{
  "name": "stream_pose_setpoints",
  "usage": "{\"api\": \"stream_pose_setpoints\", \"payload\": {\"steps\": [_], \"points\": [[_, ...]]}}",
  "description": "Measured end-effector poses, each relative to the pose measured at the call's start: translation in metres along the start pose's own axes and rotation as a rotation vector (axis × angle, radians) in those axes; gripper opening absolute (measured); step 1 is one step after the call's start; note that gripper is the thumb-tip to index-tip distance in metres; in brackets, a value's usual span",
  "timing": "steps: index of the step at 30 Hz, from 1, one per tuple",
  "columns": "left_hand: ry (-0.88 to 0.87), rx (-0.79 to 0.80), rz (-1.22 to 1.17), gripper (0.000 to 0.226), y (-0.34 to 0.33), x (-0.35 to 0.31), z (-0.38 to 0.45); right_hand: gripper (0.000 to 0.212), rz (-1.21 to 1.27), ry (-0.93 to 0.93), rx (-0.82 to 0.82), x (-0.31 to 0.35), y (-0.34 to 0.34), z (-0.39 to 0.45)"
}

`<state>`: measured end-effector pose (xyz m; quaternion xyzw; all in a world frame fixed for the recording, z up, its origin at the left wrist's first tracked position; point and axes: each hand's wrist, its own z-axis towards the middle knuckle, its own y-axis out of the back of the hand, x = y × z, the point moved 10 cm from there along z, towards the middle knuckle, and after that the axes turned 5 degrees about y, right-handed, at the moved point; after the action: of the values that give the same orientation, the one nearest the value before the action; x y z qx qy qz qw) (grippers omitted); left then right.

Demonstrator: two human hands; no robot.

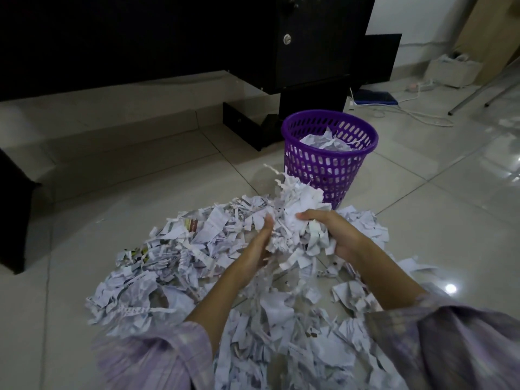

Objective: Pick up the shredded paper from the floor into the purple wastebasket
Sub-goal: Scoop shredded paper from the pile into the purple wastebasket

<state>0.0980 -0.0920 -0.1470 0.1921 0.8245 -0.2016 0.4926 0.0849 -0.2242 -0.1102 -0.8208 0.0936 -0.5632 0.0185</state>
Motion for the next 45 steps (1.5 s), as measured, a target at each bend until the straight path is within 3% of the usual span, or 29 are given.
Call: {"api": "stream_pose_setpoints", "payload": {"steps": [2,4,6,8,11,17,21,24,27,30,35,39,42,45], "points": [[0.007,0.092,-0.007,0.086,-0.018,0.006,0.002,0.059,0.009,0.033,-0.092,0.005,0.011,0.003],[0.053,0.125,0.032,0.092,-0.024,0.014,0.004,0.083,0.019,0.08,-0.162,0.01,0.023,0.006],[0.098,0.168,0.106,0.086,-0.029,0.018,0.001,0.094,0.039,0.131,-0.222,0.014,0.037,0.01],[0.104,0.155,0.237,0.066,-0.021,0.017,-0.002,0.082,0.063,0.161,-0.275,0.02,0.044,0.004],[0.128,0.226,0.381,0.038,-0.023,0.018,-0.012,0.045,0.104,0.201,-0.391,0.027,0.063,-0.005],[0.177,0.301,0.391,0.085,-0.064,0.038,-0.017,0.041,0.209,0.195,-0.418,0.025,0.07,-0.001],[0.174,0.396,0.509,0.027,-0.093,0.043,-0.02,0.015,0.179,0.218,-0.397,0.03,0.067,0.002],[0.157,0.289,0.505,0.023,-0.076,0.039,-0.012,0.034,0.13,0.198,-0.387,0.028,0.07,0.004],[0.187,-0.061,0.338,0.014,-0.015,0.034,0.012,0.052,0.092,0.149,-0.361,0.016,0.074,0.005],[0.243,-0.274,0.06,0.024,0.026,0.03,0.019,0.048,0.094,0.082,-0.317,-0.002,0.07,0.007],[0.195,-0.346,-0.364,0.028,0.032,0.01,0.022,0.025,0.193,-0.054,-0.167,-0.033,0.034,0.01],[0.126,-0.305,-0.585,0.029,0.009,-0.013,0.018,0.036,0.287,-0.101,-0.081,-0.048,0.011,0.011],[0.118,-0.293,-0.671,0.03,0.002,-0.017,0.02,0.026,0.391,-0.11,-0.006,-0.048,0.003,0.01],[0.117,-0.305,-0.759,0.029,0.001,-0.011,0.025,0.033,0.438,-0.121,0.097,-0.048,-0.008,0.007]]}}
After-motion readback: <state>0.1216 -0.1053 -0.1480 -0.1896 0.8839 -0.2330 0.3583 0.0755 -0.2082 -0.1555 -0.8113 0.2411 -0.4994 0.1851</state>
